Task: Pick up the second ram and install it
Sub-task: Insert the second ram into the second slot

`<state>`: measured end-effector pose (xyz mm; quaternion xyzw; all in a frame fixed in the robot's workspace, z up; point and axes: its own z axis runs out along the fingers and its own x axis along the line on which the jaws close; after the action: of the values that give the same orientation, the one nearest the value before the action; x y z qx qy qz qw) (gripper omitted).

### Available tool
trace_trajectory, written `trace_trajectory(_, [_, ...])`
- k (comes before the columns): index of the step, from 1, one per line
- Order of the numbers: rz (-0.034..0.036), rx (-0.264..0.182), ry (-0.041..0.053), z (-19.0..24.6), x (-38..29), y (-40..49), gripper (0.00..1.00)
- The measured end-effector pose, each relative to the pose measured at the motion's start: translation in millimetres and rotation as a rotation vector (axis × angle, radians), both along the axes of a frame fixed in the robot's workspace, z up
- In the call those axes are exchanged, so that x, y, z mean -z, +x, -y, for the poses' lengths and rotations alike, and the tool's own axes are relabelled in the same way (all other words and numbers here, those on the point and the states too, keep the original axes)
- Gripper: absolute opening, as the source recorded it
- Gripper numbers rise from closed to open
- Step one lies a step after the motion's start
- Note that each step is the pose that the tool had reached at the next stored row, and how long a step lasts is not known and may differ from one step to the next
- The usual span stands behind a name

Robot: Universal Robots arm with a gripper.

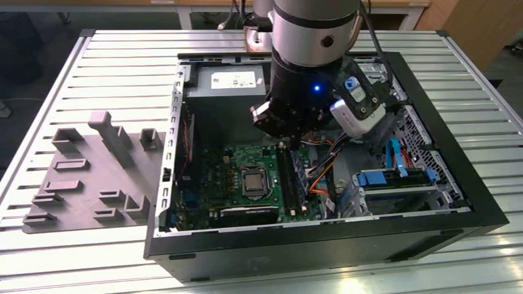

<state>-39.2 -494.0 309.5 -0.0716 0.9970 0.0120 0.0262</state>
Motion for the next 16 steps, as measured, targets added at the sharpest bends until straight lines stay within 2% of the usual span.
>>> trace_trajectory(16, [0.0000, 0.000, -0.0001, 0.0, 5.2, -3.6, 0.11])
